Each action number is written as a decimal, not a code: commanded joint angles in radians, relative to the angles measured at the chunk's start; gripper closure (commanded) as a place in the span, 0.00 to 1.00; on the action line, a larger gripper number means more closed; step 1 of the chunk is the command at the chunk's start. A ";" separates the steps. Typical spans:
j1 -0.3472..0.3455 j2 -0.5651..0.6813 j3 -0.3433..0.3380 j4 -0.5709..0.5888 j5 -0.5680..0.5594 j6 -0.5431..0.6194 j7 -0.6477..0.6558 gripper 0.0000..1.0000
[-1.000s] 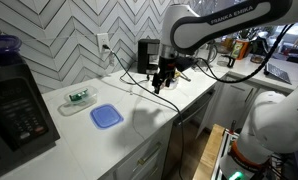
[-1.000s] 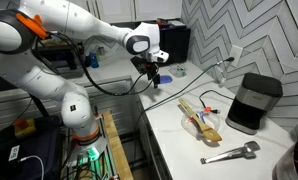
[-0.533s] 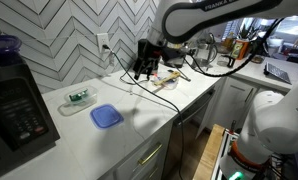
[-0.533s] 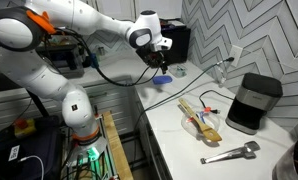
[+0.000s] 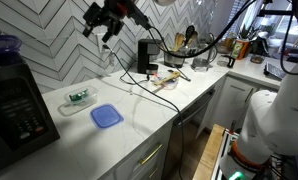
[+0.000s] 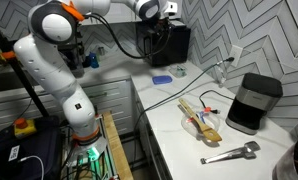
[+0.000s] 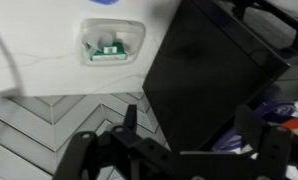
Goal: Remove the silver bowl from the top of the microwave and put it on the counter
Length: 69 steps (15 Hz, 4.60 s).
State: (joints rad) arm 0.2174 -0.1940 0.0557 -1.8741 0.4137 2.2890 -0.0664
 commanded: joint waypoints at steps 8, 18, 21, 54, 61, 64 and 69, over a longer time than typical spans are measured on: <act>-0.022 0.058 0.033 0.099 0.019 -0.032 -0.015 0.00; 0.027 0.449 0.162 0.627 0.099 -0.153 0.189 0.00; 0.048 0.568 0.184 0.785 0.065 -0.155 0.262 0.00; 0.160 0.910 0.112 1.306 -0.159 -0.307 0.609 1.00; 0.110 0.861 0.120 1.314 -0.120 -0.249 0.620 0.99; 0.072 0.821 0.121 1.288 -0.112 -0.229 0.599 0.99; 0.037 0.772 0.138 1.220 -0.115 -0.243 0.445 0.99</act>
State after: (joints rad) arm 0.2738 0.6310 0.1772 -0.5708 0.2809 2.0472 0.4671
